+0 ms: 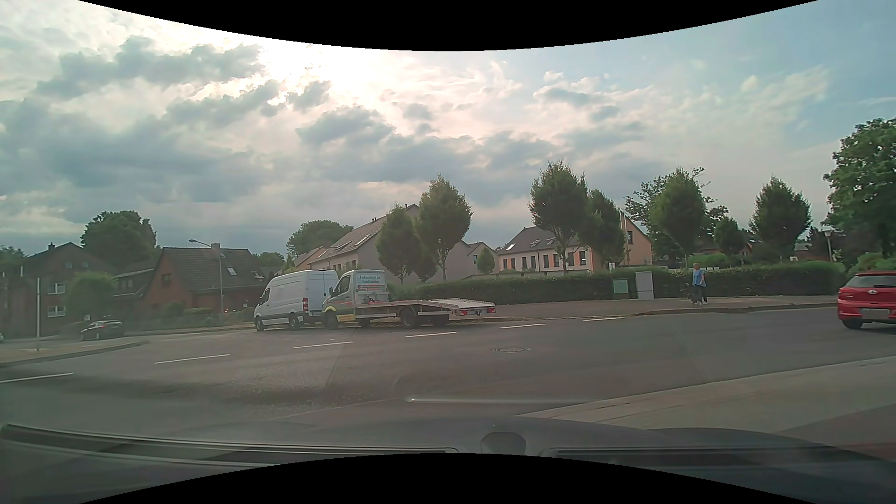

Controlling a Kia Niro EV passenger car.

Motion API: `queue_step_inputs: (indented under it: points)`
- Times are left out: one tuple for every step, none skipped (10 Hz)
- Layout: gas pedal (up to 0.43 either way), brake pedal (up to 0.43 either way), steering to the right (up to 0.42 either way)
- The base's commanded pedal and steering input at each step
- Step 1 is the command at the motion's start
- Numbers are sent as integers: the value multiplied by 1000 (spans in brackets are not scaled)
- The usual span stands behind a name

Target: Follow the waypoints while adhering to traffic rules and regulations

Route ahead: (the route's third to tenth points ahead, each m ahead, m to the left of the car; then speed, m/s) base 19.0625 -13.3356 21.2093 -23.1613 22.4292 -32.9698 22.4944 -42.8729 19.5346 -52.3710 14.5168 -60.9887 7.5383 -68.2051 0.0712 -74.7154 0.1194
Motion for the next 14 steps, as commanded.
queue_step_inputs:
  points:
    - [0, 159, -7]
    - [0, 152, -7]
    - [0, 152, -7]
    - [0, 146, -7]
    - [0, 146, -7]
    - [0, 140, -7]
    - [0, 122, -7]
    - [0, 98, -7]
    - [0, 43, -7]
    - [0, 0, -6]
    - [0, 0, -6]
    - [0, 0, -4]
    - [0, 0, -1]
    - [0, 0, 4]
